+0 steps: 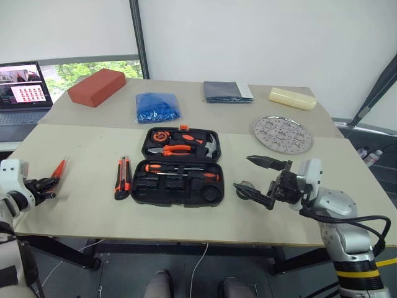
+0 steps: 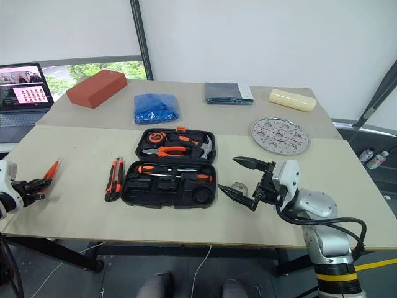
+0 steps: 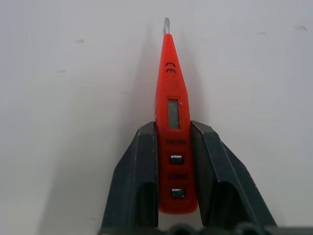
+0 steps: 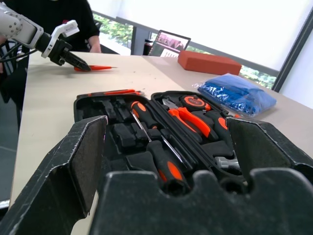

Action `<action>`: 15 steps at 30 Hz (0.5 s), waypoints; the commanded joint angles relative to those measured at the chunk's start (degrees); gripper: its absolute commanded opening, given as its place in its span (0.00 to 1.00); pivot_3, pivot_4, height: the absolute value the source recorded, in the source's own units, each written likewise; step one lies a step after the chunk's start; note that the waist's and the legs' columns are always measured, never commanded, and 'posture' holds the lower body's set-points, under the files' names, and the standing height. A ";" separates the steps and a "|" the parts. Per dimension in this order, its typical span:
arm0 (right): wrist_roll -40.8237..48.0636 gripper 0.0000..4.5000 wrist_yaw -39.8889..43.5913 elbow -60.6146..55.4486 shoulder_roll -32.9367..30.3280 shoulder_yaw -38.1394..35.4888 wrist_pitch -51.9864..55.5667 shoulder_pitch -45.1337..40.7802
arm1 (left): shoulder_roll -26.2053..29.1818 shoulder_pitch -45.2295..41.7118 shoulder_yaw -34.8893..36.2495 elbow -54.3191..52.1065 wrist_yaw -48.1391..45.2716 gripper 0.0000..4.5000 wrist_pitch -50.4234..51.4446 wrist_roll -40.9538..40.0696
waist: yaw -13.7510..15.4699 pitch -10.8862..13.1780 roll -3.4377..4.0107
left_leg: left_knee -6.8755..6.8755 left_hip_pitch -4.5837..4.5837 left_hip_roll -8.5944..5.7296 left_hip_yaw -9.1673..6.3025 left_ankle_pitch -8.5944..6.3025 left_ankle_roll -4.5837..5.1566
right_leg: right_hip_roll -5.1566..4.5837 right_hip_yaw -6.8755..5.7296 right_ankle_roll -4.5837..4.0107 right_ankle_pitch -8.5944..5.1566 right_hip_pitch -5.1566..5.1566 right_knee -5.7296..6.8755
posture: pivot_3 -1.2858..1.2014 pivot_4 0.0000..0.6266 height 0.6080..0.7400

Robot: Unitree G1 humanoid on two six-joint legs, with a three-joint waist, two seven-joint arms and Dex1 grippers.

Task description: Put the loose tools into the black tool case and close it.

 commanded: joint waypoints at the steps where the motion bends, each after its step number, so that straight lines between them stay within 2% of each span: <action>1: 2.05 1.00 1.35 -0.02 -1.09 -1.53 -0.16 -1.67 | 1.21 -0.34 1.34 -5.71 -12.19 0.11 -6.38 -2.63 | 0.18 0.00 -0.06 | 0.00 -0.01 0.00 0.00 0.00 0.00 | 0.00 -0.01 0.00 0.00 0.00 0.00 | 0.52 0.24 1.00; 4: 2.80 1.00 2.86 0.69 -1.97 -1.82 0.17 -2.54 | 0.06 -0.30 -2.06 -14.18 -24.67 0.11 -9.89 -2.88 | 0.61 0.00 -0.07 | 0.01 -0.03 0.01 0.01 0.02 -0.05 | -0.02 -0.03 -0.04 0.02 0.02 -0.01 | 0.52 0.24 1.00; 7: 3.79 1.00 4.75 2.49 -3.16 -1.43 1.87 -3.23 | -1.47 0.41 -7.22 -29.44 -32.01 0.11 -7.18 -4.16 | 0.65 0.00 -0.07 | 0.04 -0.06 0.00 0.03 0.04 -0.06 | -0.05 -0.03 -0.06 0.04 0.05 -0.02 | 0.52 0.24 1.00; 9: 3.52 1.00 5.16 4.27 -2.88 -1.09 1.57 -4.05 | -2.11 0.47 -12.23 -40.31 -32.60 0.11 -3.61 -2.87 | 0.75 0.00 -0.07 | 0.13 -0.11 0.02 0.01 0.05 -0.03 | -0.03 -0.03 -0.05 0.05 0.09 0.00 | 0.52 0.24 1.00; 11: 2.97 1.00 5.33 5.36 -2.21 -0.59 0.98 -4.55 | -2.68 0.90 -17.29 -48.51 -32.44 0.11 -4.63 0.49 | 0.55 0.00 -0.07 | 0.25 -0.15 0.02 0.02 0.11 0.06 | -0.02 0.00 -0.02 0.06 0.10 0.02 | 0.52 0.24 1.00; 12: 2.66 1.00 5.35 5.50 -1.77 -0.17 0.71 -4.51 | -3.85 0.55 -19.95 -52.18 -31.27 0.11 -3.40 1.80 | 0.53 0.00 -0.06 | 0.27 -0.16 0.02 0.02 0.30 0.36 | 0.00 0.03 0.01 0.08 0.12 0.02 | 0.52 0.24 1.00; 15: 2.32 1.00 5.21 4.93 -0.87 0.44 0.54 -3.98 | -7.36 -1.39 -25.62 -57.30 -27.39 0.11 -0.31 5.35 | 0.45 0.00 0.02 | 0.28 -0.15 0.02 0.03 0.37 0.50 | 0.03 0.08 0.04 0.08 0.12 0.02 | 0.52 0.24 1.00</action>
